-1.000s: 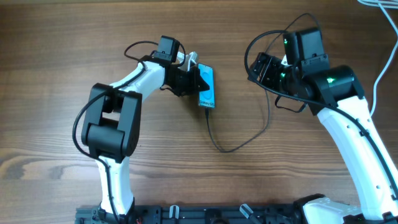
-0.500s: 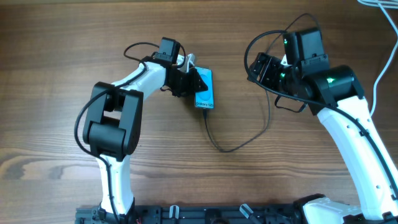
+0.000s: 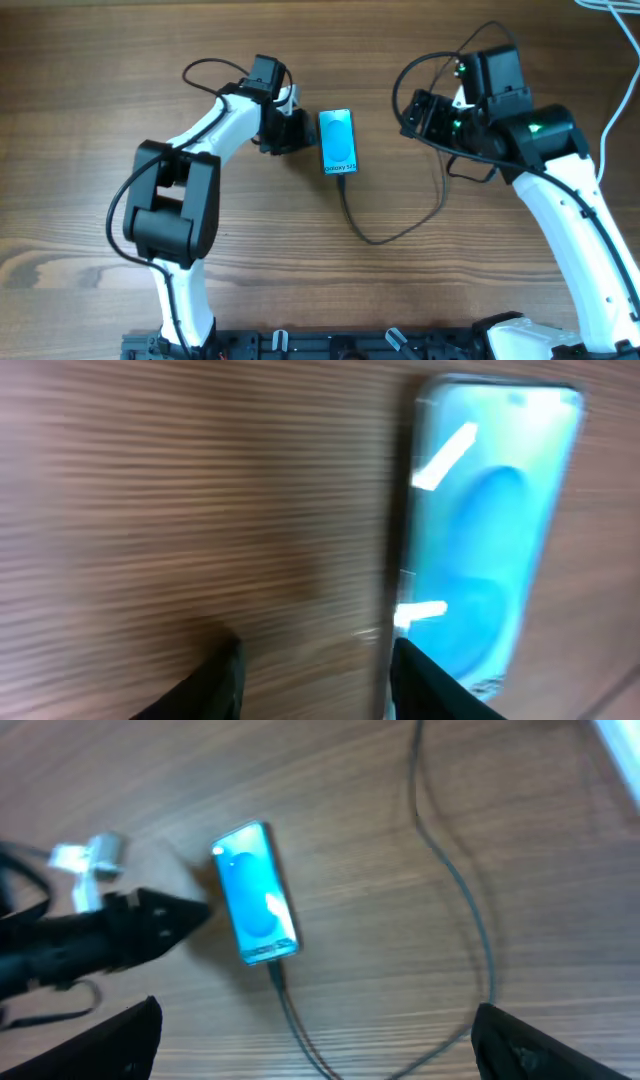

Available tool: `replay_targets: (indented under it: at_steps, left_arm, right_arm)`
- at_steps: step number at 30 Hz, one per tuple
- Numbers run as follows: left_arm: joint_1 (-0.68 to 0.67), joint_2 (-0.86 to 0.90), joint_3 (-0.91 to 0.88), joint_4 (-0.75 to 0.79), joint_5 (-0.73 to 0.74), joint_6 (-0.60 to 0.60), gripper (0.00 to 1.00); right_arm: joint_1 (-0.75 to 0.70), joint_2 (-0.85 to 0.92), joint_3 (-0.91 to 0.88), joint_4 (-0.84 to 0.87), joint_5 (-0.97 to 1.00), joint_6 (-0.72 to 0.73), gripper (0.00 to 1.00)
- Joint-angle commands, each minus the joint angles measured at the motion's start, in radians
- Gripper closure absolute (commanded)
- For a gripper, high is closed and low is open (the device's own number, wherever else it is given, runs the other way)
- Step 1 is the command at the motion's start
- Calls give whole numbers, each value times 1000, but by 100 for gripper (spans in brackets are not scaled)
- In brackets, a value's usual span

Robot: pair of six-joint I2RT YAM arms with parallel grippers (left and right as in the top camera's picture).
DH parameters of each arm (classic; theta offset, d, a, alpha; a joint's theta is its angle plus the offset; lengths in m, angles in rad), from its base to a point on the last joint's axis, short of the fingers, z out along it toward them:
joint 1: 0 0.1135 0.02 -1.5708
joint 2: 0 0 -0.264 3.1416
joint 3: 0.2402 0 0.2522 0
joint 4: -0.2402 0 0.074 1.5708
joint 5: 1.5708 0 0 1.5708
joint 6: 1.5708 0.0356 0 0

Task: Plug charger to phone and switch on socket
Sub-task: 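Open the left gripper and move both arms away from the phone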

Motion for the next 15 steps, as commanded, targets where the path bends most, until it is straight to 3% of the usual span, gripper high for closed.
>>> replay_targets:
  at_steps: [1, 3, 4, 5, 7, 10, 13, 15]
  left_arm:
    - [60, -230, -15, -5, -85, 16, 50]
    - [88, -400, -15, 6, -85, 16, 38]
    - [103, -494, -15, 13, -86, 16, 12]
    - [113, -553, -15, 14, -85, 16, 0]
    - [127, -650, -15, 12, -85, 16, 0]
    - [129, -744, -15, 12, -85, 16, 0]
    - [129, -764, -15, 12, -85, 16, 0]
    - [129, -761, -15, 12, -85, 16, 0]
  right_arm:
    - [-145, -1, 3, -25, -112, -124, 0]
    - [-280, 11, 44, -56, -234, -205, 1]
    - [-351, 32, 89, -101, -241, -229, 1]
    - [-399, 53, 133, -139, -241, -251, 1]
    - [-476, 83, 200, -152, -237, -250, 0]
    - [-556, 83, 212, -41, -192, -242, 0]
    - [-562, 119, 203, -21, 104, -37, 0]
    - [-563, 180, 203, -3, 172, -12, 0]
